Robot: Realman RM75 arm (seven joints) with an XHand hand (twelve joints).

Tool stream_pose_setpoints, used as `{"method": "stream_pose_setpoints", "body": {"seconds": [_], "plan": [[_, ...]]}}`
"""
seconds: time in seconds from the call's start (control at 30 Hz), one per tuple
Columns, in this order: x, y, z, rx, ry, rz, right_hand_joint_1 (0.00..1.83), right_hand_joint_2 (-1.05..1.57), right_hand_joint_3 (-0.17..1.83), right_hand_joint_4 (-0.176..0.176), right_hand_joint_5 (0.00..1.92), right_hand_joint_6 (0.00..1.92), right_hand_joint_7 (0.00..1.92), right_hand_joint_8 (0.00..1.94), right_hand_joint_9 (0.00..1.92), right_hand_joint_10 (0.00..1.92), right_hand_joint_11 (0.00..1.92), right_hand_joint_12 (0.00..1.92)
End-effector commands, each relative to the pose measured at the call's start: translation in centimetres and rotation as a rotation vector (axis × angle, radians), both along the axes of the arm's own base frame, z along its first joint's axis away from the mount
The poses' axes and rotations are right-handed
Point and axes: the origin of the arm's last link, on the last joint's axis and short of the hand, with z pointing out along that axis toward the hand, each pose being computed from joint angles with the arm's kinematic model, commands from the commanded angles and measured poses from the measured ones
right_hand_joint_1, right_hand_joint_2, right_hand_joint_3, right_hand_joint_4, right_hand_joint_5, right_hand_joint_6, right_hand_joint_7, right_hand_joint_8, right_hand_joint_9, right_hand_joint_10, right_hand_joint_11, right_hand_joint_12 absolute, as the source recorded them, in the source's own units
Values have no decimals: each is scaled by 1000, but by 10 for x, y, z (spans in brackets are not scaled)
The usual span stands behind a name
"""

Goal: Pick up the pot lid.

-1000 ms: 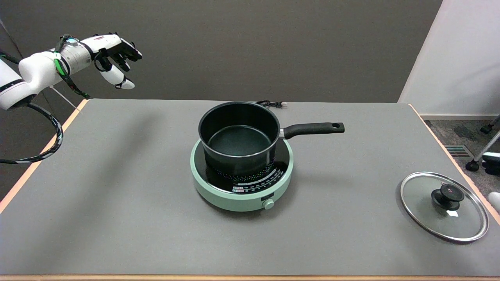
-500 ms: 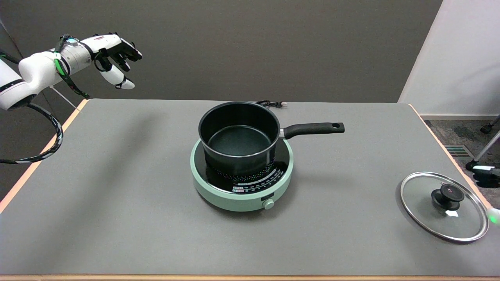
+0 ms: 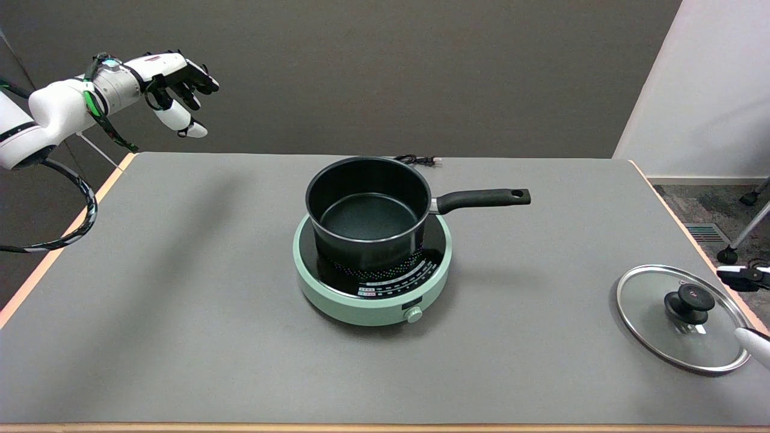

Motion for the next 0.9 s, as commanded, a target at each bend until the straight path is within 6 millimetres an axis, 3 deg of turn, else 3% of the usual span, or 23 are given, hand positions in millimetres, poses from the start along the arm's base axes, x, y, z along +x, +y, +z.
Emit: {"method": "stream_pose_setpoints", "body": {"seconds": [0.03, 0.4, 0.63, 0.9], "plan": [[3, -29, 1, 54, 165, -22, 869, 527, 963, -40, 551, 248, 607, 227, 526, 446, 308, 784], [5, -56, 8, 105, 200, -62, 897, 533, 966, -35, 572, 270, 600, 218, 527, 435, 308, 774], [-3, -58, 20, 68, 275, -153, 929, 541, 975, -22, 595, 295, 608, 211, 544, 430, 327, 805], [-4, -62, 20, 79, 283, -158, 936, 543, 981, -12, 598, 298, 601, 208, 545, 421, 329, 804]]}}
